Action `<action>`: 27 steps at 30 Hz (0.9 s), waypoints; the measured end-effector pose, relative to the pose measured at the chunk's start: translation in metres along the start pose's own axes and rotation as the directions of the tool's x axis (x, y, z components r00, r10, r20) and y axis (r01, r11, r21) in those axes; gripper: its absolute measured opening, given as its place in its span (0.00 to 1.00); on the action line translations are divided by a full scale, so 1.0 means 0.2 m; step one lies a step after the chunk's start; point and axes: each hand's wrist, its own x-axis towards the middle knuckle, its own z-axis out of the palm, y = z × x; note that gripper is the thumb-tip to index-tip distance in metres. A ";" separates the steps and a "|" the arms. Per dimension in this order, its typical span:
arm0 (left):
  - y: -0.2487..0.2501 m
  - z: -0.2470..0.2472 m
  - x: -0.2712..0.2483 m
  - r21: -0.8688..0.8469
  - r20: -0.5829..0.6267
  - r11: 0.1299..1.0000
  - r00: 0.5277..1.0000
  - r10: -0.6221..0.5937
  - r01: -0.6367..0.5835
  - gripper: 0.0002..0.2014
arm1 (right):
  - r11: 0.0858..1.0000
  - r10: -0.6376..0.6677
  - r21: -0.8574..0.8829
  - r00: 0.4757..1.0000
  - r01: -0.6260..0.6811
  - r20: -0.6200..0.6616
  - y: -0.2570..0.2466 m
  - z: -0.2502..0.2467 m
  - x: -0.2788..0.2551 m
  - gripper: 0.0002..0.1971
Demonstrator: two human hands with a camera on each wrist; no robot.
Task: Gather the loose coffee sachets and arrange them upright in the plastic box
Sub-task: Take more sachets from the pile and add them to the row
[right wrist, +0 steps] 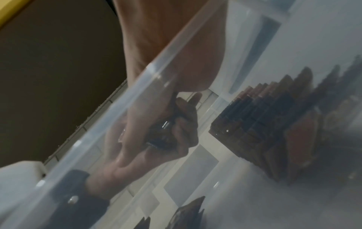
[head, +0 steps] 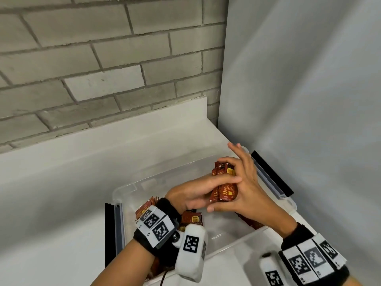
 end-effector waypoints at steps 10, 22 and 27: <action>0.00 -0.02 0.01 0.072 -0.029 0.997 0.999 0.029 -0.027 0.56 | 0.998 0.046 0.049 0.997 -0.049 0.064 0.00 -0.01 0.00 0.43; 0.00 -0.04 0.02 0.034 -0.045 0.998 0.997 0.055 -0.054 0.44 | 0.988 0.117 0.086 0.984 -0.129 0.137 0.01 0.00 0.00 0.50; 0.01 -0.04 0.02 0.025 -0.079 1.000 0.997 0.011 -0.009 0.44 | 0.959 0.166 0.203 0.971 -0.199 0.170 0.01 -0.01 -0.01 0.47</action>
